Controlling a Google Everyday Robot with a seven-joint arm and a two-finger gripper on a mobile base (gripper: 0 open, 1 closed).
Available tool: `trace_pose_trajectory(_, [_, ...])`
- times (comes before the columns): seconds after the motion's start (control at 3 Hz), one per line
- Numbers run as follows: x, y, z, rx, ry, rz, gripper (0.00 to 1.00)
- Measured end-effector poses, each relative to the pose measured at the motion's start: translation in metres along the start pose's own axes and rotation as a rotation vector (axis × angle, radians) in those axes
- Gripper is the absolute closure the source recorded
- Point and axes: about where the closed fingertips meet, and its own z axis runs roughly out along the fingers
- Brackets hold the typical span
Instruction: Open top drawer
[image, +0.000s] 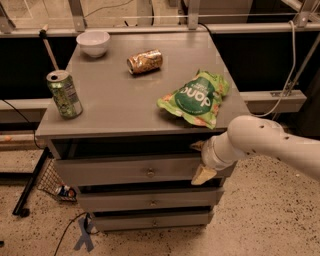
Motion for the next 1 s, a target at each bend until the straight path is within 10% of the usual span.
trace_pose_trajectory(1.0, [-0.0004,0.0003,0.0029,-0.013,-0.007,0.004,0.99])
